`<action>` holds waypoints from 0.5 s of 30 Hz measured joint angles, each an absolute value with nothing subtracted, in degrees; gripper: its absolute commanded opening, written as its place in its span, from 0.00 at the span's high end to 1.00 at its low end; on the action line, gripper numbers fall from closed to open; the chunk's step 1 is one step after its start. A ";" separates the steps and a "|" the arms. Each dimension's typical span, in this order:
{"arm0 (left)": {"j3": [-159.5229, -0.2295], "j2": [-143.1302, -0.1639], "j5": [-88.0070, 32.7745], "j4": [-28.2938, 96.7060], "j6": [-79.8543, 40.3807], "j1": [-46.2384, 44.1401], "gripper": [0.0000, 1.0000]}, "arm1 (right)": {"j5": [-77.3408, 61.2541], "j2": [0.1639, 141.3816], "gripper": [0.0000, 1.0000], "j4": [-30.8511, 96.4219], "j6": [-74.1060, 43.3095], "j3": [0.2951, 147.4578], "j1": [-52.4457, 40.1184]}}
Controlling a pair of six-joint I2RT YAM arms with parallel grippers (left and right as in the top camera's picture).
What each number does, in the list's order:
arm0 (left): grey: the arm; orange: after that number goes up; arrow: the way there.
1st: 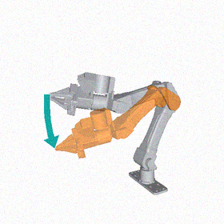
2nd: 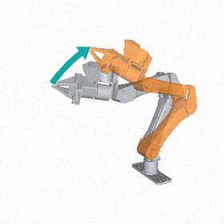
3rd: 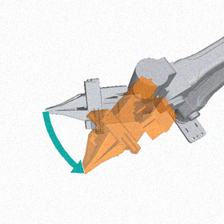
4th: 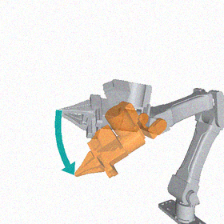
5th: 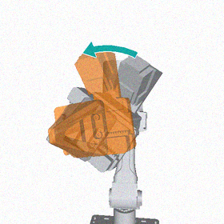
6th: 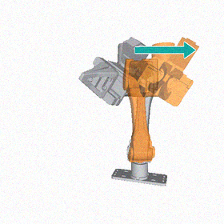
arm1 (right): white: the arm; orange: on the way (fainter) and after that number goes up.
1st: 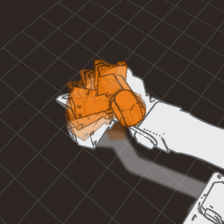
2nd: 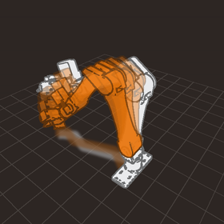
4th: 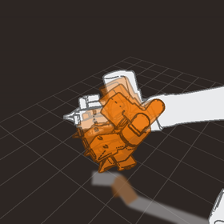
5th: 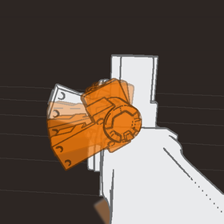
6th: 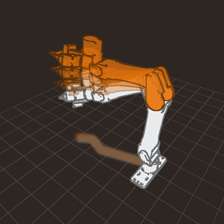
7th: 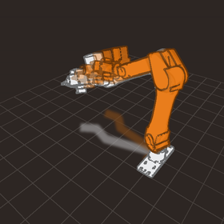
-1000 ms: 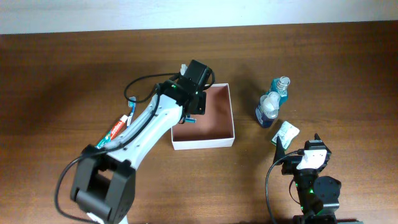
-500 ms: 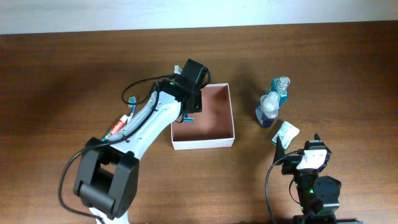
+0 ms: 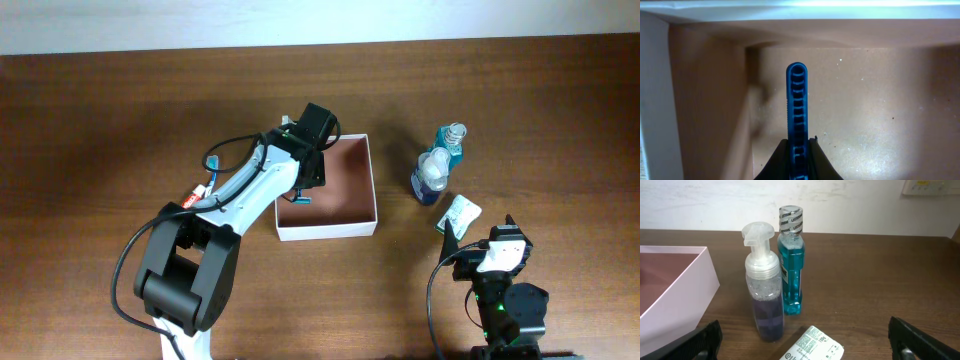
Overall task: Pack container
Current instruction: 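Lower the razor into the box and open the left gripper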
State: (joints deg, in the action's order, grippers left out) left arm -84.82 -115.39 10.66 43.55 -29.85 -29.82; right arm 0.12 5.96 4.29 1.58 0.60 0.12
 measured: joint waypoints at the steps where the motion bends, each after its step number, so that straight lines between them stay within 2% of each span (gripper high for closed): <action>1: -84.82 -115.39 10.76 43.55 -29.85 -29.82 0.99 | 0.12 5.96 0.02 4.29 1.61 0.60 0.12; 15: -84.82 -116.79 12.75 43.51 -29.85 -29.82 0.99 | 0.12 5.96 0.02 4.27 1.58 0.60 0.12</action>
